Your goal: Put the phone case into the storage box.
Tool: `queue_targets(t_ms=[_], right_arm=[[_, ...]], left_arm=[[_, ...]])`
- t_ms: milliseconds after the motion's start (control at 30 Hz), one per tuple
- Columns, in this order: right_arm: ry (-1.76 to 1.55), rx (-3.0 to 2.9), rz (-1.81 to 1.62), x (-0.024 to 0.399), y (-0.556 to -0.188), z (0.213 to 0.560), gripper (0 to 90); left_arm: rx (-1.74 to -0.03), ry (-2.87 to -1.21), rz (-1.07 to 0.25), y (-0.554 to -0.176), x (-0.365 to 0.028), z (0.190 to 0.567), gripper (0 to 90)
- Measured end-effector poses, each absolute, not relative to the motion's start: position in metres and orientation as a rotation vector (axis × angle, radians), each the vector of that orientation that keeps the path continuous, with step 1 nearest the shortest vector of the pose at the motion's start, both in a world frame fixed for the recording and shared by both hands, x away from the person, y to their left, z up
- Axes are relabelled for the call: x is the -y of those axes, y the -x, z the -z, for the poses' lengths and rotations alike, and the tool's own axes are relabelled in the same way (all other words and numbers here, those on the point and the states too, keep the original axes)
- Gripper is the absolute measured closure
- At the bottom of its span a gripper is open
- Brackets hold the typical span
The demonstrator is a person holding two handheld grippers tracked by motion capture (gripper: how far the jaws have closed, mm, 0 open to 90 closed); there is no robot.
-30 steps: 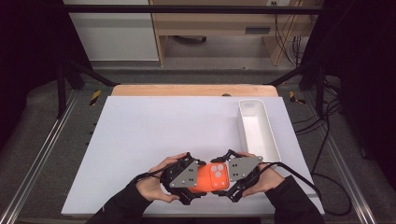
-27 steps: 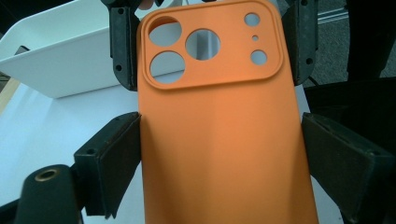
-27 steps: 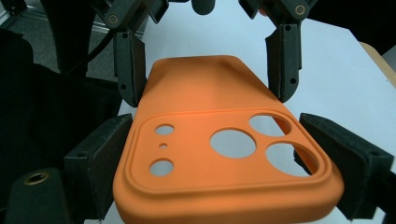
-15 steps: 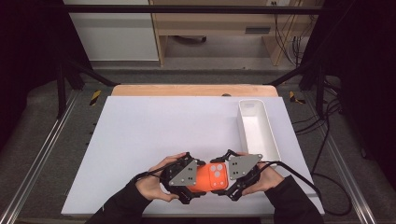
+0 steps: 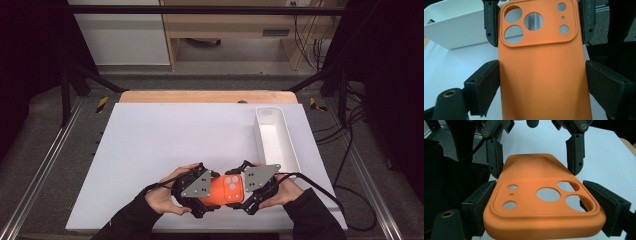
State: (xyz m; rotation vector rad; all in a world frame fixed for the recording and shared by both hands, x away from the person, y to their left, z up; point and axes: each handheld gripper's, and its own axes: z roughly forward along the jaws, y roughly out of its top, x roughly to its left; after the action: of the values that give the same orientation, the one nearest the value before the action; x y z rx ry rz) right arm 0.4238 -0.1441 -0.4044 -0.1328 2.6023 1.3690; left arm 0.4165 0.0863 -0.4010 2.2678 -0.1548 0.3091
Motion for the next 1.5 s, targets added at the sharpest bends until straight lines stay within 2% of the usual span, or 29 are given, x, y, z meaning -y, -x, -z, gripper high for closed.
queue_targets(t_ms=[233,500,1000,1500], right_arm=[[0.111,-2.596,-1.367,0.145,-0.424,0.403,15.9],[0.082,-2.604,-1.338,0.148,-0.426,0.399,16.2],[0.048,-2.639,-1.302,0.154,-0.427,0.391,16.4],[0.027,-2.679,-1.253,0.161,-0.427,0.378,16.3]], left_arm=[[0.104,-2.259,-0.274,-0.419,-0.088,0.4,14.3],[0.039,-2.223,-0.258,-0.42,-0.095,0.395,5.4],[-0.092,-2.206,-0.185,-0.429,-0.116,0.399,2.3],[-0.13,-2.265,-0.108,-0.434,-0.114,0.404,1.1]])
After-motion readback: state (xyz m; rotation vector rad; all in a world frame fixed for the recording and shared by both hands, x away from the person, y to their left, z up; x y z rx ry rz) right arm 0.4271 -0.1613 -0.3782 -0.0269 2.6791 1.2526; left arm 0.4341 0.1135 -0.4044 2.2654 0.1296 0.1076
